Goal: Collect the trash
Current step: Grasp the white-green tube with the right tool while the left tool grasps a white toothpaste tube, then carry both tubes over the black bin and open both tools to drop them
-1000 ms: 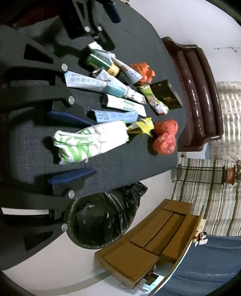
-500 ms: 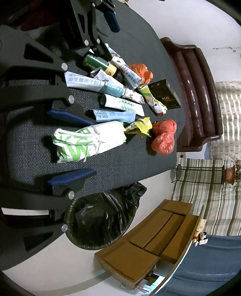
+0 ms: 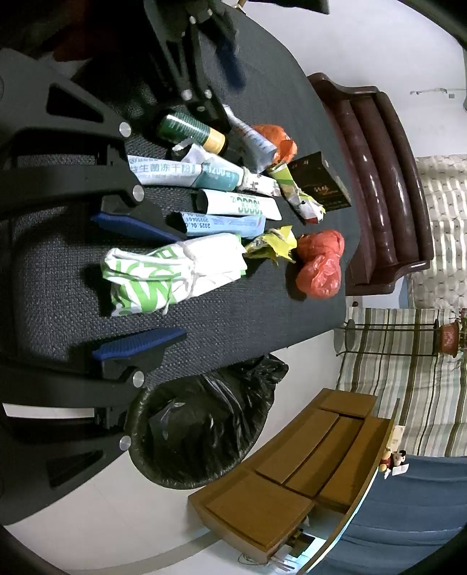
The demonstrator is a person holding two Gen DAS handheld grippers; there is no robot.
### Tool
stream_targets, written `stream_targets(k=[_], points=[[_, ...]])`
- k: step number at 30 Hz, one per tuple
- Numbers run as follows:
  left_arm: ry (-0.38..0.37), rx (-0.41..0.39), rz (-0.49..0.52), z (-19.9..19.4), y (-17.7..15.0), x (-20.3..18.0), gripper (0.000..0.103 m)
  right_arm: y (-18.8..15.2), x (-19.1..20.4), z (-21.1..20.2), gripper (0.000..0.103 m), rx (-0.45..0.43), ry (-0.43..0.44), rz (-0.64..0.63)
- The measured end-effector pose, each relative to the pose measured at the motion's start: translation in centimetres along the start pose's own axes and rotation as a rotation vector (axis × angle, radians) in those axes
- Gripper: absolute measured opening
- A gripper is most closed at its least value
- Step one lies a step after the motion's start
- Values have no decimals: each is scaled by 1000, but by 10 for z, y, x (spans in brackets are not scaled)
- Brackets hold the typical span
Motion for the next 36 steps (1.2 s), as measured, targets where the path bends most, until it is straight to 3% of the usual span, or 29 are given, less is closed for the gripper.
stream_targets(k=[5,11,14,17,20,21,22,36], points=[[-3,-34,31,-8,-2,-6,38,0,0,0,46,-1,0,-1],[-18,-40,-9,-17,-5,-9,35,1,0,1,47,-8,-4,2],[-13,-38,-26,-21,-6,-6,34,2,0,2,55,-16,-4,4],[-2,-37,-60,-25,-6,1,34,3,-1,1,55,-23,-4,-2],[13,-49,-71,-29,-2,6,34,4,0,0,47,-27,2,-16],[15,-52,-75,-31,-2,7,34,4,3,0,34,-24,8,-22],[17,-56,-80,-32,-1,8,34,4,3,0,31,-21,11,-26],[56,-148,-98,-51,27,8,33,33,-15,-22,28,-133,-62,-56]])
Point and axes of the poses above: each gripper's, at about its wrist camera, not at the fingertips, and z roughly the way its jaws point, x to its left, y to its top, the point moved 10 cm from there along z, roughly the way its jaws point, and after that the axes turned 14 degrees about -x, right-handed, at the moved point
